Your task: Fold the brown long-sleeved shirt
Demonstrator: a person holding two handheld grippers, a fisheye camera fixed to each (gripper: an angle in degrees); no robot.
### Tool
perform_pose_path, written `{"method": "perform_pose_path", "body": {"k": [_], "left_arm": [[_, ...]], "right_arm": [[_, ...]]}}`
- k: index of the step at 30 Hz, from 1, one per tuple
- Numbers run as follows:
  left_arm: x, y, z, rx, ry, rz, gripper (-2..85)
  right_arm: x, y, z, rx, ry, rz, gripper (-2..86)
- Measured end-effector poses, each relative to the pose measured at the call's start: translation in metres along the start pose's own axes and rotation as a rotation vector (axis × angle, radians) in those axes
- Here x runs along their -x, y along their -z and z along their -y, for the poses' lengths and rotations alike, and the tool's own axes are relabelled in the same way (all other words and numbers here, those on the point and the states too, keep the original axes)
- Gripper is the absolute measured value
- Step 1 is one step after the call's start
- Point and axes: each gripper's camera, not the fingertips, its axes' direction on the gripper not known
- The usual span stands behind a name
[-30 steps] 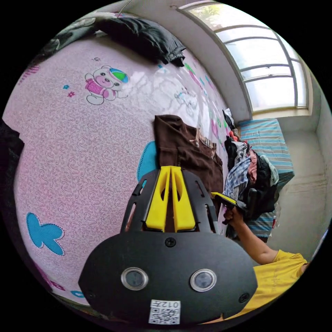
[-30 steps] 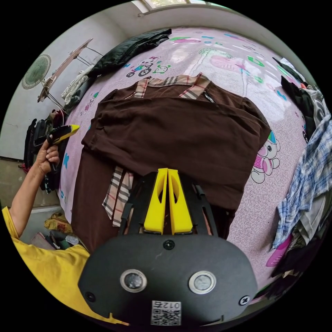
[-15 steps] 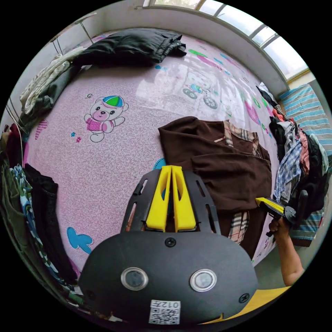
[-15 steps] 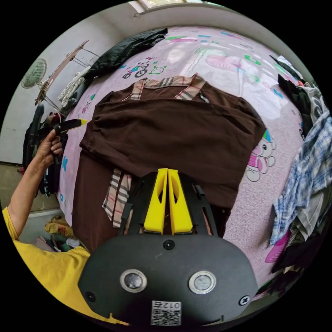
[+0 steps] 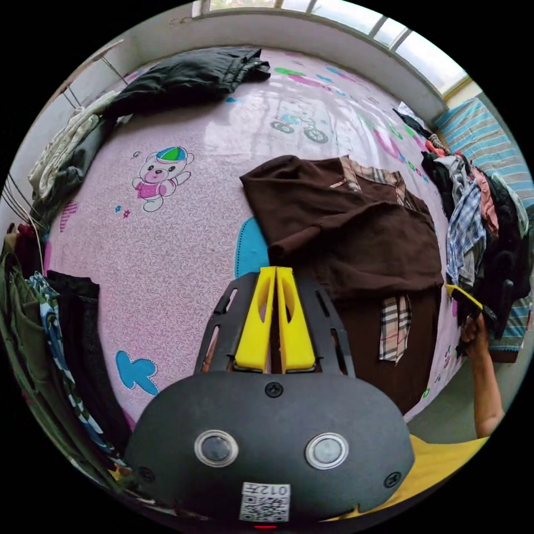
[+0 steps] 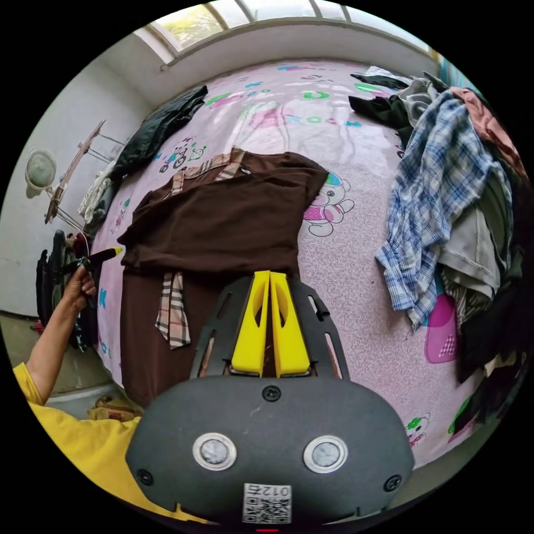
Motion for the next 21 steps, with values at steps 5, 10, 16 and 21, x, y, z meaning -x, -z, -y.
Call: {"method": "perform_pose_path", "body": {"k": [5,10,16,21], "left_arm": [[0.024,0.036,0.003,-0.137,0.184,0.014,0.1],[0.016,0.023,0.005,-0.054,0.082,-0.079,0.2],[-0.006,-0.022,0.02,0.137,-0.008,-0.017,0.0],[-0.002,0.0,0.012,0.077,0.02,0.066,-0.1]], "right_arm": [[0.021,0.002,-0.037,0.018,0.065,-0.009,-0.1],[0.025,-0.003,-0.063,0.041,0.07,0.012,-0.1],[0.011,-0.002,-0.082,0.056,0.025,0.012,-0.2],[-0.002,0.002,-0.104,0.058,-0.005,0.002,-0.2]]}}
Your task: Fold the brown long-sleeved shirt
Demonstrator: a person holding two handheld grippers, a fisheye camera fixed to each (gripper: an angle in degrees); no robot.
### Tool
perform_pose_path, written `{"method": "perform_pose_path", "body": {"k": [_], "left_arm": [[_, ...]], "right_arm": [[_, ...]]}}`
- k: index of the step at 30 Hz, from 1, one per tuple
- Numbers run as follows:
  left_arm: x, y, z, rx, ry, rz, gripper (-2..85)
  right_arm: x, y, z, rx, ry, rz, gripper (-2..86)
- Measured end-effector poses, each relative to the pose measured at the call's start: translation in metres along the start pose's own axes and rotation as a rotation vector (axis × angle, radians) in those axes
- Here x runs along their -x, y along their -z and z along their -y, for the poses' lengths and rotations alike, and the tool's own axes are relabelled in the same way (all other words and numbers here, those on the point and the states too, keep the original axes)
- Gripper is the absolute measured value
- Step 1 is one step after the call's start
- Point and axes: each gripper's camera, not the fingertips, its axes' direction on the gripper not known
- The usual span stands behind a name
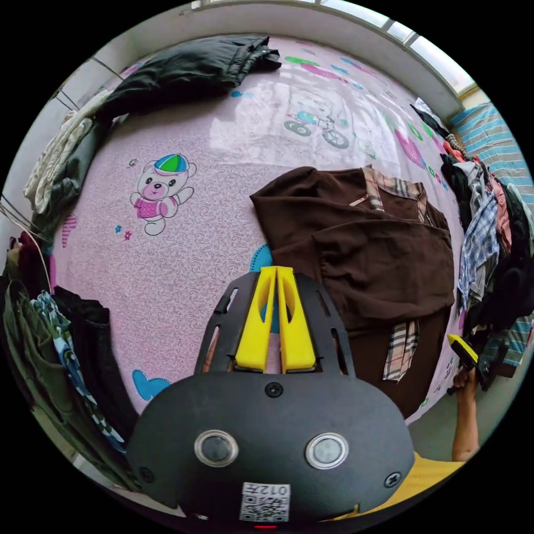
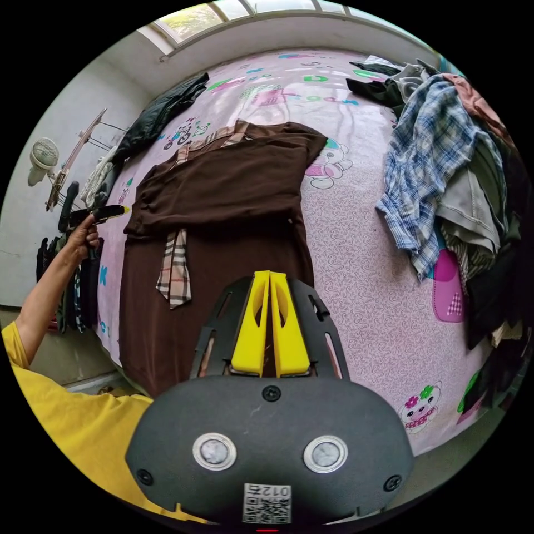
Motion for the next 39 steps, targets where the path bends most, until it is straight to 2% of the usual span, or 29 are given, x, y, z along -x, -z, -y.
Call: {"method": "perform_pose_path", "body": {"k": [1,6,15,20,24,39], "left_arm": [[0.003,0.005,-0.004,-0.017,0.006,-0.004,0.0],[0.05,0.044,-0.071,-0.091,0.097,-0.251,0.3],[0.039,0.045,-0.303,0.075,0.018,-0.264,0.5],[0.03,0.025,-0.386,0.177,0.033,-0.206,1.3],[0.036,0.016,-0.417,0.161,0.082,-0.299,2.3],[0.026,0.006,-0.465,0.156,0.071,-0.279,2.9]], "right_arm": [[-0.004,0.001,-0.008,-0.001,-0.006,0.001,-0.2],[-0.026,0.011,-0.057,0.011,-0.056,0.028,0.0],[-0.071,0.019,-0.19,0.072,-0.126,0.138,2.6],[-0.088,0.004,-0.256,0.124,-0.114,0.152,5.5],[-0.102,-0.016,-0.284,0.143,-0.117,0.161,7.3],[-0.109,-0.07,-0.333,0.117,-0.034,0.17,7.8]]}}
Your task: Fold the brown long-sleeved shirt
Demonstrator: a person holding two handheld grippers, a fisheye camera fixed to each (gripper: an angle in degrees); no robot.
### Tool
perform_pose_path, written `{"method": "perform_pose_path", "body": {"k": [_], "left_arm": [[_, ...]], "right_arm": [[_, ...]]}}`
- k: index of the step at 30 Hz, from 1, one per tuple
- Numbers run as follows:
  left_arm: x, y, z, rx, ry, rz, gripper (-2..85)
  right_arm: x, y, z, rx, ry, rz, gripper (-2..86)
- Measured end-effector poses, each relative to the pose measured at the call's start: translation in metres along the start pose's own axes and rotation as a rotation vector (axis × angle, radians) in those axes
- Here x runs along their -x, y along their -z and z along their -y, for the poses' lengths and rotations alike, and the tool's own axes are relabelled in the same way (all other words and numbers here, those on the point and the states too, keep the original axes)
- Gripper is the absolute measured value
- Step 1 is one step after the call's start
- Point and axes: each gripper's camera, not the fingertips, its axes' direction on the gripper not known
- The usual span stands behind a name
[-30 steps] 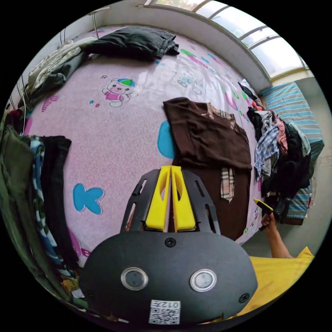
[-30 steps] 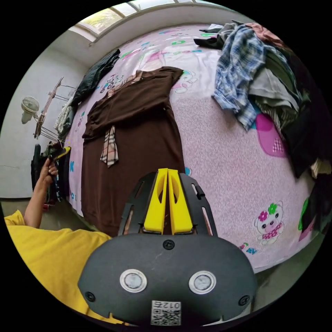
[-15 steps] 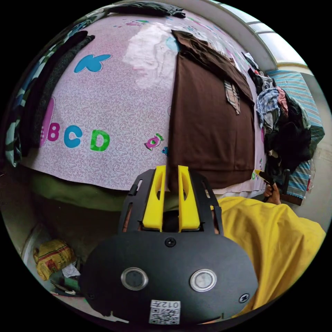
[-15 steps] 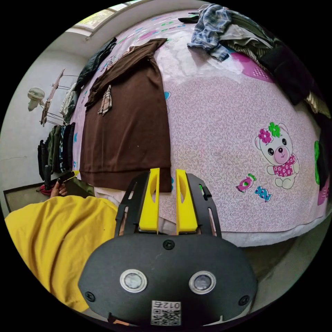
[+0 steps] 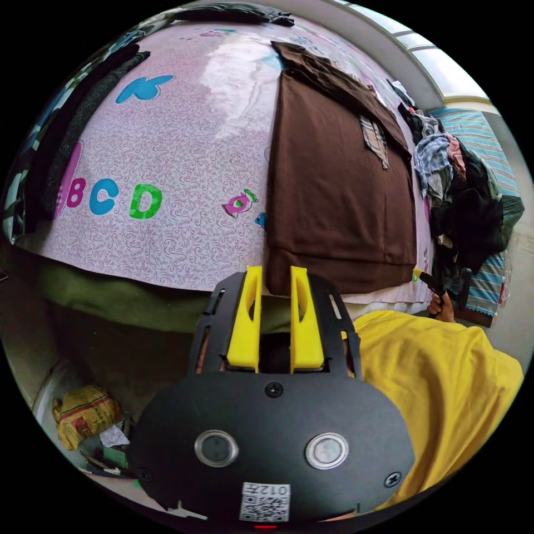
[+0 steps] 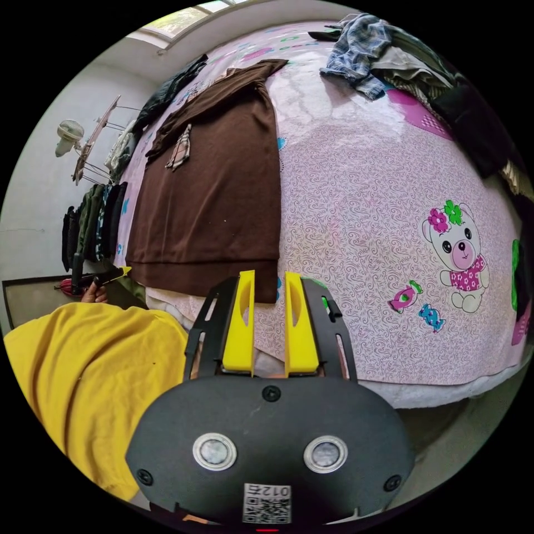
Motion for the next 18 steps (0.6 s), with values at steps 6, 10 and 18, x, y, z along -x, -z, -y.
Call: {"method": "perform_pose_path", "body": {"k": [6,10,18], "left_arm": [[0.004,0.001,-0.004,0.023,-0.019,0.063,1.4],[0.01,0.001,-0.005,0.055,-0.044,0.037,0.7],[0.057,0.023,-0.01,0.083,-0.007,-0.109,0.2]], "right_arm": [[-0.012,-0.024,-0.016,0.002,-0.001,-0.006,7.1],[-0.022,-0.047,-0.024,0.035,-0.033,-0.017,3.6],[-0.099,-0.075,-0.056,0.015,-0.181,0.327,0.8]]}}
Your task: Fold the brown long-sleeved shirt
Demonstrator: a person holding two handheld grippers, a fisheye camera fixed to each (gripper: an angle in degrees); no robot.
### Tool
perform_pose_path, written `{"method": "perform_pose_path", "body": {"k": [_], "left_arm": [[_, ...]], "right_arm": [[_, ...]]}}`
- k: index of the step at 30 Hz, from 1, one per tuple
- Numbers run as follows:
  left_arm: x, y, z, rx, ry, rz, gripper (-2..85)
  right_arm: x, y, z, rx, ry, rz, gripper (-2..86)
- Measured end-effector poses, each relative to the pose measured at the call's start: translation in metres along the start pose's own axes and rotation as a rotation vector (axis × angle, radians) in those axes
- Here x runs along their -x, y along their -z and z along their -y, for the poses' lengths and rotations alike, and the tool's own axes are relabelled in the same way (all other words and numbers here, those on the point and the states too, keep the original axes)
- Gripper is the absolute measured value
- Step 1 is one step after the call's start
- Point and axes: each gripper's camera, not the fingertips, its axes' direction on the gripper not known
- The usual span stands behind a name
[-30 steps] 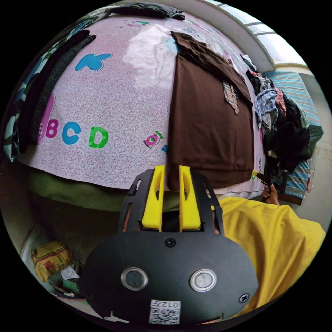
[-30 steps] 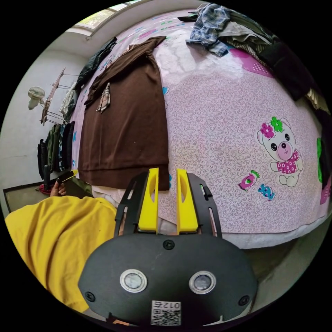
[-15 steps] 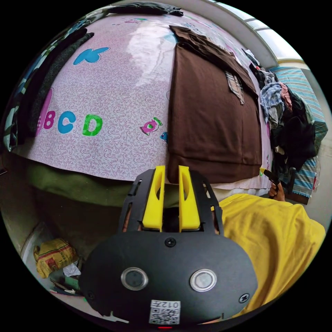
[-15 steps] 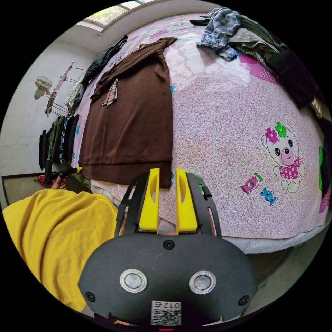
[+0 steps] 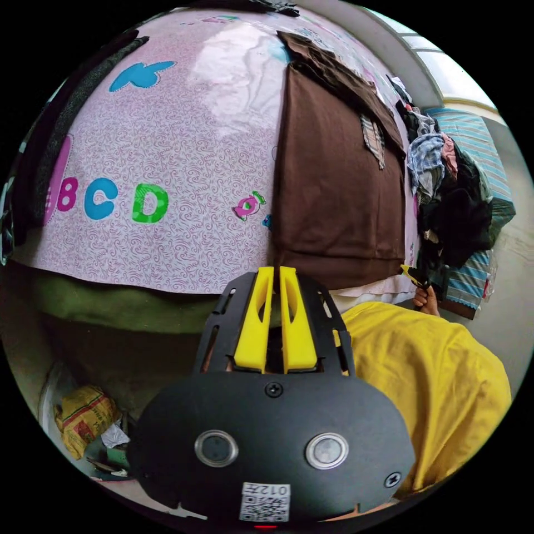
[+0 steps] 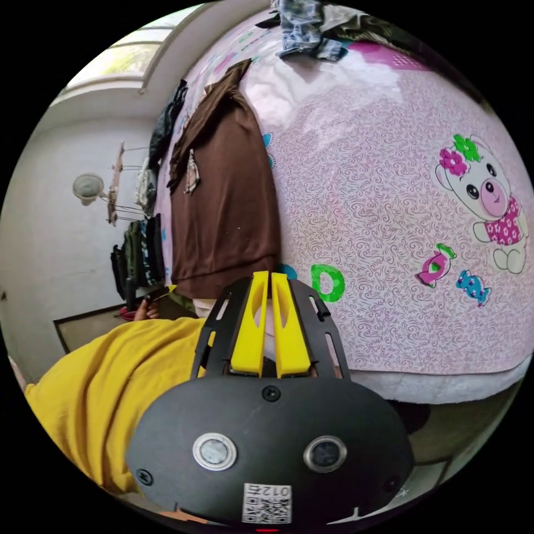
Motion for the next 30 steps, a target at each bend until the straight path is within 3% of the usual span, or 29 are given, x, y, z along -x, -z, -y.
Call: {"method": "perform_pose_path", "body": {"k": [8,23,30], "left_arm": [[0.029,0.063,-0.024,-0.096,-0.05,-0.249,0.1],[0.061,0.198,-0.123,-0.394,-0.087,-0.621,0.5],[0.084,0.222,-0.117,-0.469,-0.055,-0.747,0.6]], "right_arm": [[-0.039,0.028,-0.032,-0.079,0.076,0.376,0.4],[-0.022,0.088,-0.105,-0.227,0.353,0.717,0.3],[-0.027,0.08,-0.097,-0.287,0.338,0.763,0.4]]}}
